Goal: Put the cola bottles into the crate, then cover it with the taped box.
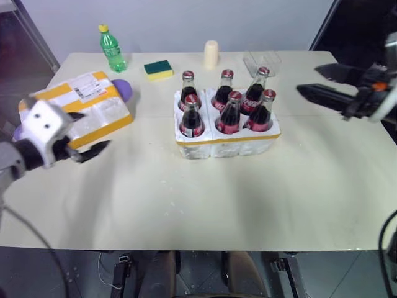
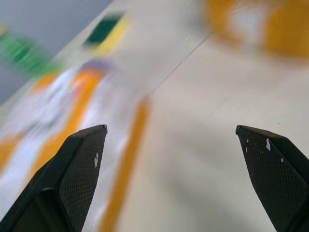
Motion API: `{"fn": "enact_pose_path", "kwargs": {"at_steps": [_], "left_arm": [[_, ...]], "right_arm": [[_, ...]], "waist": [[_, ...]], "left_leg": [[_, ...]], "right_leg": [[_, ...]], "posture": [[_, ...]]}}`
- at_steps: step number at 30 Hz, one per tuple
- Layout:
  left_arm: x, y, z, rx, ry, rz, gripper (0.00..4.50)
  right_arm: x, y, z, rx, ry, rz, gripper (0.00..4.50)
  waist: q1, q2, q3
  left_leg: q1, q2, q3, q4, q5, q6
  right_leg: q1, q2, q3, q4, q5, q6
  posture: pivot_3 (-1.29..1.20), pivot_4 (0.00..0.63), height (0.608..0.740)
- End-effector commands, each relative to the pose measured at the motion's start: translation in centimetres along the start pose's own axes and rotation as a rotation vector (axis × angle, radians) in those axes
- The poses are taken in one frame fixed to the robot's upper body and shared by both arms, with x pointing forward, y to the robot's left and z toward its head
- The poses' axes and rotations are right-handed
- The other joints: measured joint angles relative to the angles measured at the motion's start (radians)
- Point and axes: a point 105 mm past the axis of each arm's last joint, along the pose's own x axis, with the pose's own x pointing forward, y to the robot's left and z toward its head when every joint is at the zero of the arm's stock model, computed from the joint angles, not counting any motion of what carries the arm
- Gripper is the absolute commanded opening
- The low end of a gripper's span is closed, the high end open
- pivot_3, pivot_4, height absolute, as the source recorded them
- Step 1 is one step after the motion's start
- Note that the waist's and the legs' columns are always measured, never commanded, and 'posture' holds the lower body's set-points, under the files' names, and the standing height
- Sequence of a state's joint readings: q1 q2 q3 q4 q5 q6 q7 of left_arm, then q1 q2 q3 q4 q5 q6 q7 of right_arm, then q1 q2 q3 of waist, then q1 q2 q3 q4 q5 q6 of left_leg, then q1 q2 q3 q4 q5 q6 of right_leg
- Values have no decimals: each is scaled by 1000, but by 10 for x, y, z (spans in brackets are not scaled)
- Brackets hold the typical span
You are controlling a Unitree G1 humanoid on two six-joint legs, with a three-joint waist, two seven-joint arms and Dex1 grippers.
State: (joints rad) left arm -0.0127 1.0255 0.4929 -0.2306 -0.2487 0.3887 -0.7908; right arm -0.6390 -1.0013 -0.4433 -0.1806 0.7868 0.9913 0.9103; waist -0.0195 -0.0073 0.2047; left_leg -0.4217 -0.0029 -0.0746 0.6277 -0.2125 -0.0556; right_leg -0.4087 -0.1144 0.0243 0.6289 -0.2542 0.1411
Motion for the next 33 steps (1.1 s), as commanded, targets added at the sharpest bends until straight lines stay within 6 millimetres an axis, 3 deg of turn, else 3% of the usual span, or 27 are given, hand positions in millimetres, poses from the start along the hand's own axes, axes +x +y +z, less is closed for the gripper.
{"fn": "enact_pose_path", "kwargs": {"at_steps": [1,6,10,15,20,25,27,30,33], "left_arm": [[-29,43,-45,205,187,208,4500],[-32,74,-98,300,334,349,4500],[-11,80,-119,415,389,351,4500],[23,80,-123,445,401,346,4500],[56,63,-120,445,382,286,4500],[72,53,-116,437,359,253,4500],[76,49,-114,431,336,234,3941],[76,50,-113,426,336,253,2635],[74,57,-114,430,356,291,2635]], "right_arm": [[-6,21,4,-55,-2,92,4471],[-2,37,0,-44,-18,183,4471],[2,34,-4,-33,-18,163,4471],[-2,32,-3,-30,-20,129,4471],[-9,36,-5,-37,-17,84,4471],[-13,37,-3,-39,-14,56,4471],[-15,36,-2,-41,-14,48,4500],[-16,32,-3,-42,-9,33,4500],[-16,30,-3,-40,-9,30,4500]], "waist": [[-2,0,0],[12,-1,-1],[15,-3,-2],[10,-4,-2],[5,-4,-2],[5,-5,-2],[5,-5,-2],[6,-5,-2],[8,-5,-2]], "left_leg": [[0,0,1,0,0,0],[0,0,2,1,0,0],[-2,0,2,3,0,0],[-2,0,2,2,0,0],[-2,0,3,1,0,0],[-2,0,2,3,0,0],[-2,0,2,2,0,0],[-2,0,2,2,0,0],[-2,0,2,3,0,0]], "right_leg": [[0,0,0,0,-1,-1],[-1,-2,0,0,-1,-2],[0,-3,-1,0,0,-1],[-1,-3,-1,3,3,5],[-2,-2,-2,4,3,5],[-2,-3,-2,4,3,6],[-1,-3,-2,4,3,6],[-1,-3,-2,4,3,6],[-1,-3,-2,4,3,6]], "posture": [[0,150,739],[0,150,739],[0,150,739],[0,150,739],[0,150,739],[0,150,739],[0,150,739],[0,150,739],[0,150,739]]}}
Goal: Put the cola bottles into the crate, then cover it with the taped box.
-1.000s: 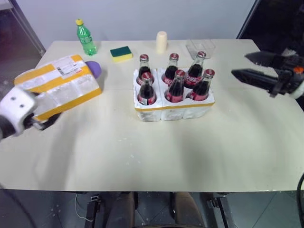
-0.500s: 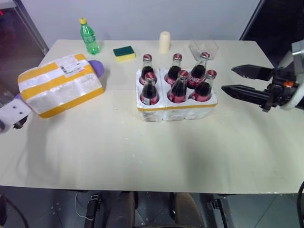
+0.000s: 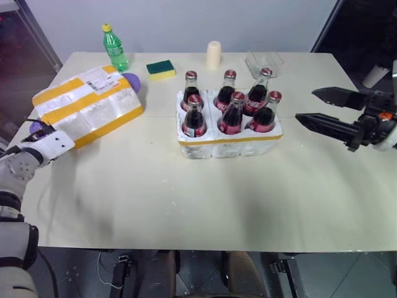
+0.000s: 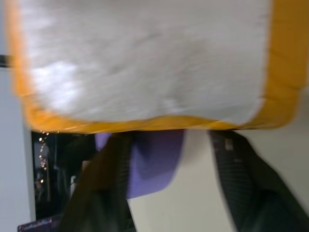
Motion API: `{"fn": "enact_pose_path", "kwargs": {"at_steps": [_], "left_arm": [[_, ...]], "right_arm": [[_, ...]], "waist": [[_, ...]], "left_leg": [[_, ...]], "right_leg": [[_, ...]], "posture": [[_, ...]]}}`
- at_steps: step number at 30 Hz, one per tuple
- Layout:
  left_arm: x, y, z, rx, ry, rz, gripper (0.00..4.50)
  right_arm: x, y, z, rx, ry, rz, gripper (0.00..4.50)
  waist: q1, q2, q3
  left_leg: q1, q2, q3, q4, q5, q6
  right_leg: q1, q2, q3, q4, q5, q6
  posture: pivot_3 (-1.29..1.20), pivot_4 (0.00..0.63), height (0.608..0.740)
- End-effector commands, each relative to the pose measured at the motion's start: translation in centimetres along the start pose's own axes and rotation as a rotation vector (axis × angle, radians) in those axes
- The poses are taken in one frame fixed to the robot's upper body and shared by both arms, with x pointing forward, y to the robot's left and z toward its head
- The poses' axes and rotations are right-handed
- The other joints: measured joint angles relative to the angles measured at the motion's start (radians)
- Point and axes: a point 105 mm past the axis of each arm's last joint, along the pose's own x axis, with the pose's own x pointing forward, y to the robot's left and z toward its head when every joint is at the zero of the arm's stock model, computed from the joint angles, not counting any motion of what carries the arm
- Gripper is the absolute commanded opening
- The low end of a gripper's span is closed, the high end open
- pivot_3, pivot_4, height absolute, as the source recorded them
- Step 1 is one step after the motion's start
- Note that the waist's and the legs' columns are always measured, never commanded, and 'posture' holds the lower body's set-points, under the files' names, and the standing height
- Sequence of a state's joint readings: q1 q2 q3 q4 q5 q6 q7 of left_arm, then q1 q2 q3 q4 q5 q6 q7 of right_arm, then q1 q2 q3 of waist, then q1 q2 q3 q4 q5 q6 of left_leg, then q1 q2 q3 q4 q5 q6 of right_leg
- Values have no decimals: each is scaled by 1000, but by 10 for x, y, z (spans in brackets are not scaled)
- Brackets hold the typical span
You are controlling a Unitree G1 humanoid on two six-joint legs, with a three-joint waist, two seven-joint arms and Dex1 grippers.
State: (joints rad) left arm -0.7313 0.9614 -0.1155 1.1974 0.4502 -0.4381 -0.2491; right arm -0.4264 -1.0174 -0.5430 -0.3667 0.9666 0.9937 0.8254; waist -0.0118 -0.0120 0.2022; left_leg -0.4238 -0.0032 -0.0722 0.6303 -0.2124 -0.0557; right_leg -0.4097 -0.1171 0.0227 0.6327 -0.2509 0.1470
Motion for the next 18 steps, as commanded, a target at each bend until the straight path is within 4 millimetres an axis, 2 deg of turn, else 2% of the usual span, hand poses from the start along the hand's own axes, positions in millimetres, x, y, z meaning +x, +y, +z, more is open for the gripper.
{"fn": "enact_pose_path", "kwargs": {"at_steps": [1,8,11,14,15,18], "left_arm": [[0,13,-2,16,26,53,2635],[5,17,6,23,22,73,2635],[6,16,7,22,24,76,1735],[6,16,5,20,34,81,305],[5,17,4,28,37,85,12],[2,21,3,42,25,89,12]], "right_arm": [[-6,-2,13,-47,-30,-19,4500],[-2,-4,14,-52,-40,-23,4500],[-1,-5,11,-50,-40,-33,4500],[-2,-4,9,-51,-38,-32,4500],[-3,-3,8,-52,-34,-28,4500],[-7,2,5,-65,-7,-10,4500]], "waist": [[0,0,0],[-1,0,0],[-1,0,0],[-1,0,0],[-1,0,0],[-1,-1,0]], "left_leg": [[0,0,0,0,0,0],[0,0,0,0,0,0],[0,0,0,0,0,0],[0,0,0,0,0,0],[0,0,0,0,0,0],[0,0,0,0,0,0]], "right_leg": [[0,0,0,0,0,0],[0,0,0,0,0,0],[0,0,0,0,0,0],[0,0,0,0,0,0],[0,0,0,0,0,0],[0,0,0,0,0,0]], "posture": [[0,150,739],[0,150,739],[0,150,739],[0,150,739],[0,150,739],[0,150,739]]}}
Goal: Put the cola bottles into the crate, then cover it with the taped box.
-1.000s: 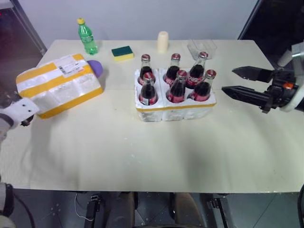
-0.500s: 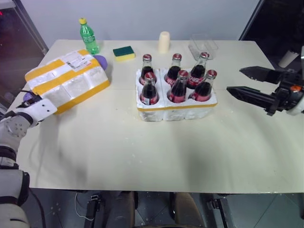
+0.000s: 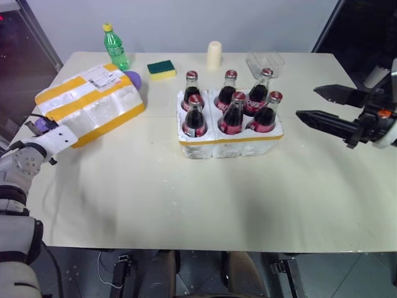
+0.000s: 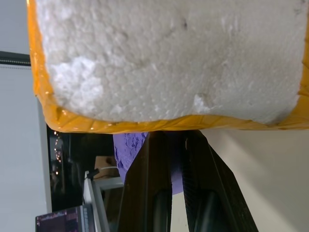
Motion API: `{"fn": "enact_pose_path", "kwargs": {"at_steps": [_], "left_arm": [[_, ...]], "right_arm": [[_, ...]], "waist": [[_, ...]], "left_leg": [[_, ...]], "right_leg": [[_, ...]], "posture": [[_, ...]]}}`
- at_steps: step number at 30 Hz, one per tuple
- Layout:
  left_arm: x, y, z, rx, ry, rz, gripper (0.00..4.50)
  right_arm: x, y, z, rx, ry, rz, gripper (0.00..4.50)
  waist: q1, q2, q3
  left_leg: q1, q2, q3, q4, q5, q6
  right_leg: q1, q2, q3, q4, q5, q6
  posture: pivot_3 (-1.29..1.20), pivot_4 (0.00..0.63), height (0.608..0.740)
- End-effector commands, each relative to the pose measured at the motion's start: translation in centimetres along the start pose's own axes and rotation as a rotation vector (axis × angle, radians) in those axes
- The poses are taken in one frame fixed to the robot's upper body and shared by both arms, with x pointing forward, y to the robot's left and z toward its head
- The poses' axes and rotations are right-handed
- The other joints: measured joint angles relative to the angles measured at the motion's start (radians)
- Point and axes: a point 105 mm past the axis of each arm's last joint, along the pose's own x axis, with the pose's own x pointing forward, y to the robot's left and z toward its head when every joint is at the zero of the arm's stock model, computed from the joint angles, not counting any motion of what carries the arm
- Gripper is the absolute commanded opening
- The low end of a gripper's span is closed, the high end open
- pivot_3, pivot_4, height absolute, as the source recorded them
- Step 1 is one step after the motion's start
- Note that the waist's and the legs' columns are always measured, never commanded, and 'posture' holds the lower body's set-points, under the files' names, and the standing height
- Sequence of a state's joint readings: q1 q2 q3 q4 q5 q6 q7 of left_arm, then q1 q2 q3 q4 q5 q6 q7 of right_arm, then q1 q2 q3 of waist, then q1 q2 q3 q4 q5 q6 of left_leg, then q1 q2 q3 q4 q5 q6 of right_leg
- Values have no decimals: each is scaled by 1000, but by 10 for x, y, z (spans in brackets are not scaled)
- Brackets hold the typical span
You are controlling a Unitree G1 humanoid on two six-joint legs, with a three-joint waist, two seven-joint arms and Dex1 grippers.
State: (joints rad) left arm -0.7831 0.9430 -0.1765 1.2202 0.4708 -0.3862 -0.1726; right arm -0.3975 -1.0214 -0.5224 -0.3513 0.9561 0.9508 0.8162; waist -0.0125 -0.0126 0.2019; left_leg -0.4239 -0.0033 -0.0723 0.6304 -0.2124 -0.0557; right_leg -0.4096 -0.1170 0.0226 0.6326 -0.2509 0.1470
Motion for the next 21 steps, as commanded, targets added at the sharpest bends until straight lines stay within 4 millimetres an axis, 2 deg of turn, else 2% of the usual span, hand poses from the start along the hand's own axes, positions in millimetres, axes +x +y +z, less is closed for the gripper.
{"fn": "enact_pose_path", "kwargs": {"at_steps": [1,10,16,21], "left_arm": [[-6,16,-4,9,-13,40,12],[-30,22,7,1,-145,45,12],[-64,0,21,-22,-185,-6,12],[-75,-19,22,-53,-125,-35,12]], "right_arm": [[-10,7,12,-73,-10,16,4500],[-14,21,13,-92,53,97,4500],[-12,25,13,-94,57,116,4500],[-10,36,6,-69,85,183,4500]], "waist": [[0,0,0],[-3,0,0],[-3,0,0],[3,0,0]], "left_leg": [[0,0,0,0,0,0],[0,0,0,-1,0,0],[0,0,0,-1,0,0],[2,0,0,0,0,0]], "right_leg": [[0,0,0,0,0,0],[0,0,0,0,0,0],[0,0,1,0,0,-1],[2,0,1,-1,0,-1]], "posture": [[0,150,739],[0,150,739],[0,150,739],[0,150,739]]}}
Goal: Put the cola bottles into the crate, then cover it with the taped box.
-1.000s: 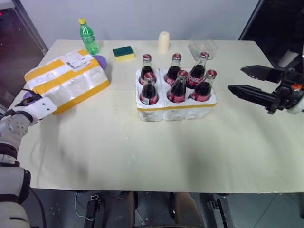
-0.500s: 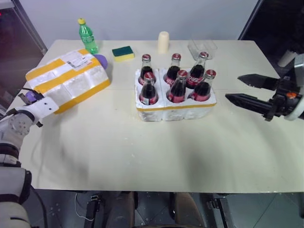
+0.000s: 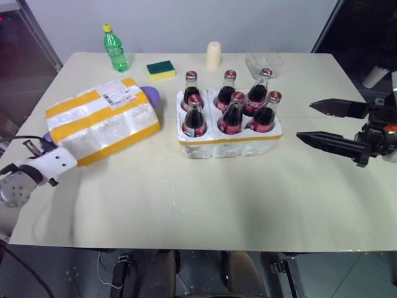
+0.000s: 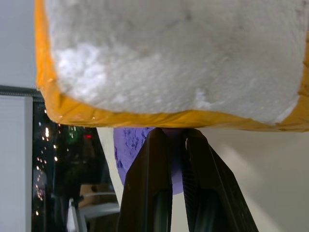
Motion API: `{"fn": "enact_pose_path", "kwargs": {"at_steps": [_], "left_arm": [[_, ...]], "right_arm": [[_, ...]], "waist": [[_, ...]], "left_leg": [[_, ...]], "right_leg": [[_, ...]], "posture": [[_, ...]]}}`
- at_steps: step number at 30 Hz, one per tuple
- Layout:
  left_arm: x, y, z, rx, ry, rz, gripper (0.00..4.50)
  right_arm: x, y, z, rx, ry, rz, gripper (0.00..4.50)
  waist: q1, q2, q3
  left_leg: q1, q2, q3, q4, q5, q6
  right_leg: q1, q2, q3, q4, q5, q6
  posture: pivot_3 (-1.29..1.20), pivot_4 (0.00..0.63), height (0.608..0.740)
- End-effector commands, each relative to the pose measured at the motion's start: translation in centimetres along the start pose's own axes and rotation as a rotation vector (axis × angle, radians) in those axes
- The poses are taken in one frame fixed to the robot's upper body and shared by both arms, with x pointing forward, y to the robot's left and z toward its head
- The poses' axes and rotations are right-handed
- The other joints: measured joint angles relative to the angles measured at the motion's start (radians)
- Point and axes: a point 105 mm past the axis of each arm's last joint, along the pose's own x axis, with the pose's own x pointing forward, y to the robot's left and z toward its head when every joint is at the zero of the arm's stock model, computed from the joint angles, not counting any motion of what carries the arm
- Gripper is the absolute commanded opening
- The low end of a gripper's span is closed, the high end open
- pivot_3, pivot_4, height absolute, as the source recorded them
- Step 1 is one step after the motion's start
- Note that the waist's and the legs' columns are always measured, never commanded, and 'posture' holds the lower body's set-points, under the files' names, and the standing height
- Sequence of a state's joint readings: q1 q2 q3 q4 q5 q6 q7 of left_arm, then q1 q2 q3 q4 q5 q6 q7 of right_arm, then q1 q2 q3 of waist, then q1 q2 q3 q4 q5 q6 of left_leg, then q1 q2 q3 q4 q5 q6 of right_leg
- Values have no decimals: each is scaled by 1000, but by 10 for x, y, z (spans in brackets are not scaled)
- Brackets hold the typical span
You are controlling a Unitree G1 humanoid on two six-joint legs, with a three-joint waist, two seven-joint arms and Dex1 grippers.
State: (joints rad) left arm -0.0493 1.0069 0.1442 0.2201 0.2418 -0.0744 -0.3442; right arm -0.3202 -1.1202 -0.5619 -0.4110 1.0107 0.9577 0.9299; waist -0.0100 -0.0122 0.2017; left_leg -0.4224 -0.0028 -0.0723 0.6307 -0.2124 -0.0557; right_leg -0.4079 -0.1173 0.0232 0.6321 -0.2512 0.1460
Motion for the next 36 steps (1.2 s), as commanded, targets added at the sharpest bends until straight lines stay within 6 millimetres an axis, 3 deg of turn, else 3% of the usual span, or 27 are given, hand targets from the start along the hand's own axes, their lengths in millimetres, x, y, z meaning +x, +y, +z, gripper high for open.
{"fn": "enact_pose_path", "kwargs": {"at_steps": [1,2,7,14,23,36], "left_arm": [[-4,10,4,-24,25,47,12],[-3,10,3,-24,34,49,12],[-2,18,-12,-11,107,91,2359],[8,19,-31,15,173,97,2359],[46,24,-24,110,122,97,2359],[57,19,-10,307,44,66,2359]], "right_arm": [[0,15,6,-18,1,76,4500],[0,18,7,-9,0,93,4500],[1,17,8,-41,4,80,4500],[-1,17,4,-37,-2,63,4500],[-1,15,3,-30,-17,45,4500],[-3,16,2,-26,-38,17,4500]], "waist": [[0,0,0],[-1,0,0],[-3,0,0],[-1,0,0],[-1,-3,-2],[2,-3,-2]], "left_leg": [[0,0,0,0,0,0],[0,0,0,0,0,0],[1,0,0,0,0,0],[1,0,0,0,0,0],[1,0,0,0,0,0],[1,0,0,0,0,0]], "right_leg": [[0,0,0,-1,0,-1],[1,0,0,-1,0,-1],[0,0,0,-1,0,0],[0,0,0,-1,0,0],[2,0,0,-1,0,1],[1,0,0,0,0,1]], "posture": [[0,150,739],[0,150,739],[0,150,739],[0,150,739],[0,150,739],[0,150,739]]}}
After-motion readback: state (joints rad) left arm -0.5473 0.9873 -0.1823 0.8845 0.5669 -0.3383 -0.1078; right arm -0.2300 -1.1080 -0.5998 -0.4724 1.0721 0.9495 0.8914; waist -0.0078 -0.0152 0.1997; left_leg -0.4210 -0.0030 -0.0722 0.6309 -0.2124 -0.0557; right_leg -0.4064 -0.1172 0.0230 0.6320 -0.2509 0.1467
